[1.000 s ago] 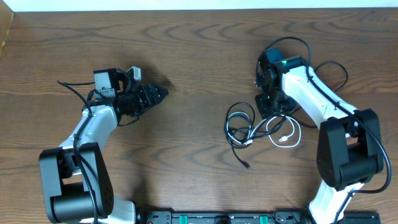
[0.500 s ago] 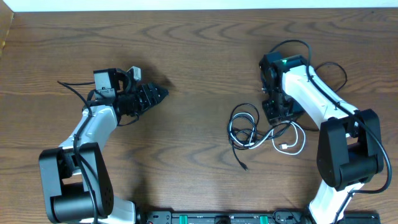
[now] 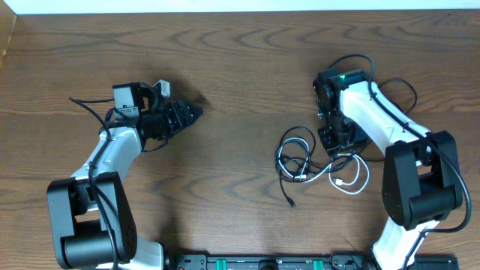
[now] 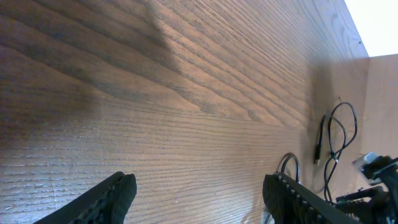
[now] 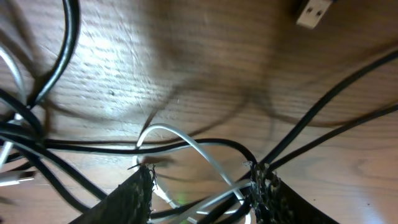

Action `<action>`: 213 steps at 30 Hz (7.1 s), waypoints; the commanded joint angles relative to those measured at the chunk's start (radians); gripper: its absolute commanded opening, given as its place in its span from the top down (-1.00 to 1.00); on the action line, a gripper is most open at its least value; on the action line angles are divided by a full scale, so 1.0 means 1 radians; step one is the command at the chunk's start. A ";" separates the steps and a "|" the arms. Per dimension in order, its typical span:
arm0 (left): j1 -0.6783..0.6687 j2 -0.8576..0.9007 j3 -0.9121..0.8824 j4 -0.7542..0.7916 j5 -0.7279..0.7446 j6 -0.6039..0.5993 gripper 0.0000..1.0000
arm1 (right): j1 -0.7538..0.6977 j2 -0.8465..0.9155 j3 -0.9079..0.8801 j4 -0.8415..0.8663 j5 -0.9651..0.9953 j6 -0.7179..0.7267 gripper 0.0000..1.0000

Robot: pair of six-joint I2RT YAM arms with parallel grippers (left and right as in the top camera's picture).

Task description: Untangle cables

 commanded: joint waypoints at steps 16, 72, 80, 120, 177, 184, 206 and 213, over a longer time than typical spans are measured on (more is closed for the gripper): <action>0.000 0.005 0.001 -0.002 0.006 0.024 -0.41 | 0.000 -0.003 -0.216 0.219 0.043 -0.061 0.98; 0.000 0.005 0.001 -0.002 0.006 0.024 -0.41 | -0.052 -0.210 0.211 0.187 -0.236 0.082 0.98; 0.000 0.005 0.001 -0.002 0.006 0.024 -0.41 | -0.053 -0.209 0.115 0.240 -0.118 0.082 0.22; 0.000 0.005 0.001 -0.001 0.006 0.024 -0.41 | 0.166 0.028 0.103 0.866 -0.403 0.026 0.98; 0.000 0.005 0.001 -0.002 0.006 0.024 -0.41 | 0.061 -1.165 0.103 0.800 -0.122 0.105 0.98; 0.000 0.005 0.001 -0.002 0.006 0.023 -0.41 | 0.061 -1.179 0.103 0.888 -0.126 0.100 0.98; 0.000 0.005 0.001 -0.002 0.006 0.024 -0.41 | 0.061 -0.975 0.103 0.731 0.371 0.142 0.98; 0.000 0.005 0.001 -0.002 0.006 0.024 -0.42 | 0.061 -0.872 0.103 0.473 0.658 0.150 0.98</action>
